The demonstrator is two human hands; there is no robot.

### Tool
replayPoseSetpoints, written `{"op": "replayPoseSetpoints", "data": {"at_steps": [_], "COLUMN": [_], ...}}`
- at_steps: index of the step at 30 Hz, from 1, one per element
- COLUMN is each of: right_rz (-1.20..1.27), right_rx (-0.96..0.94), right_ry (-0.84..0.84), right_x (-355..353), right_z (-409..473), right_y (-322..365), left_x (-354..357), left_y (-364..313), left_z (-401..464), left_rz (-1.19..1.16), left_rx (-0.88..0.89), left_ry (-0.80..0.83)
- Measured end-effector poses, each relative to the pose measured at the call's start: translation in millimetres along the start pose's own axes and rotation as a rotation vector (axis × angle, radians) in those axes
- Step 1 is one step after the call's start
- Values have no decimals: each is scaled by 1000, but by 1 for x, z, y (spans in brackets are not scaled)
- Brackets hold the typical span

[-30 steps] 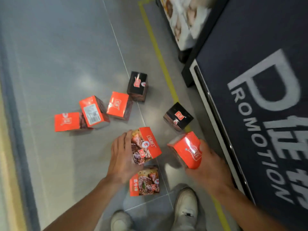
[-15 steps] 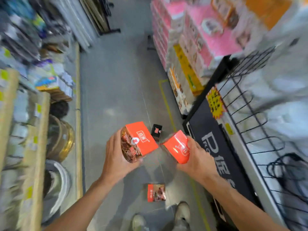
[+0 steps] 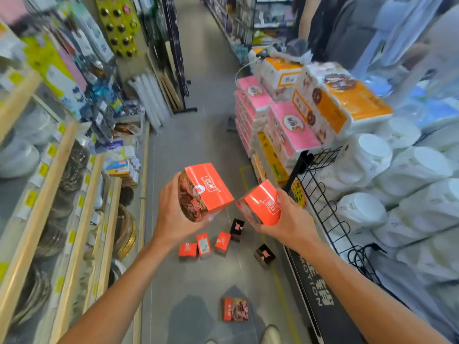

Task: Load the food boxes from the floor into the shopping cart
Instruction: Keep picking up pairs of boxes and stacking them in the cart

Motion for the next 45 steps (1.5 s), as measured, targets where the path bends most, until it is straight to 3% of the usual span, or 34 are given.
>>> {"op": "replayPoseSetpoints", "data": {"at_steps": [8, 13, 26, 35, 45], "right_rz": [1, 12, 18, 4, 109], "right_rx": [-109, -212, -649, -1055, -1508], "right_ry": [-120, -93, -85, 49, 259], "right_x": [-56, -76, -125, -84, -55], "right_z": [-5, 10, 55, -44, -295], "right_y": [31, 45, 130, 243, 332], "left_x": [-43, -62, -125, -181, -204], "left_y": [-44, -65, -135, -172, -216], "left_z": [-10, -12, -62, -243, -525], "left_rz": [-17, 35, 238, 414, 469], "left_rx": [55, 47, -67, -258, -453], "left_ry": [-91, -180, -589, -905, -1293]}}
Point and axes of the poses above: each hand's wrist, its own z-axis towards the middle knuckle, its own x-axis out of the palm, y = z × x, the point moved 4 cm from there along z, towards the middle knuckle, and after that the axes turned 9 degrees about -z, right-handed, at the moved point
